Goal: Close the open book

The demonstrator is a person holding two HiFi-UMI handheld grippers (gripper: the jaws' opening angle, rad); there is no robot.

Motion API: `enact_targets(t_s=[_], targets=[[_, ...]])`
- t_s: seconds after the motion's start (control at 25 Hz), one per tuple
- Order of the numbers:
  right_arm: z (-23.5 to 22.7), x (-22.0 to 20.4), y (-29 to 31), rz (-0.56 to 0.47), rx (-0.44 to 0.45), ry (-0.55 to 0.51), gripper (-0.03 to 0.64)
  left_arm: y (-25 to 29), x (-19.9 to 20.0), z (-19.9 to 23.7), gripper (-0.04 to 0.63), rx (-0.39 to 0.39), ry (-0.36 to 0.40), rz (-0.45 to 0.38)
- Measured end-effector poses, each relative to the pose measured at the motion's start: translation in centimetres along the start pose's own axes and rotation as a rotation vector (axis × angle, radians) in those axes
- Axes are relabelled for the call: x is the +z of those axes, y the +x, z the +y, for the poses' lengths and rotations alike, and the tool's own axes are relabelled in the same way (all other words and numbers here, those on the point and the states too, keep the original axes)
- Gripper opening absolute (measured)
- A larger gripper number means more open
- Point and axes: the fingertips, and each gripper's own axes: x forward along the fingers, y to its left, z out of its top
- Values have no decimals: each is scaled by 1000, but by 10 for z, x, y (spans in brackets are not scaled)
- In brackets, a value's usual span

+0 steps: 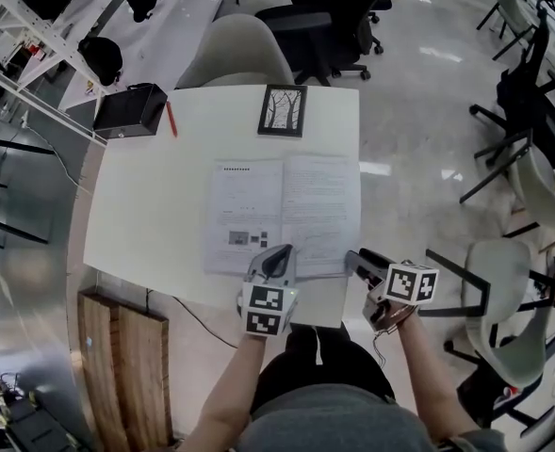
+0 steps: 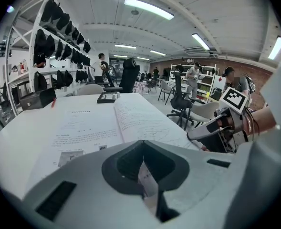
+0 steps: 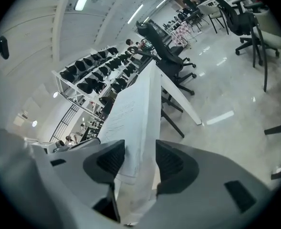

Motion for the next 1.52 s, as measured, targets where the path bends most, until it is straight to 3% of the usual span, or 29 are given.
enact_targets(t_s=[0.52, 0.92, 1.52], targets=[[6, -2, 3, 48, 83, 25, 136, 1, -1, -1, 8, -1, -3, -2], [15, 5, -3, 16, 42, -70, 75, 1, -2, 1, 8, -1, -7, 0], [55, 24, -23, -44, 114, -114, 28, -4, 3, 4, 8, 26, -54, -46]])
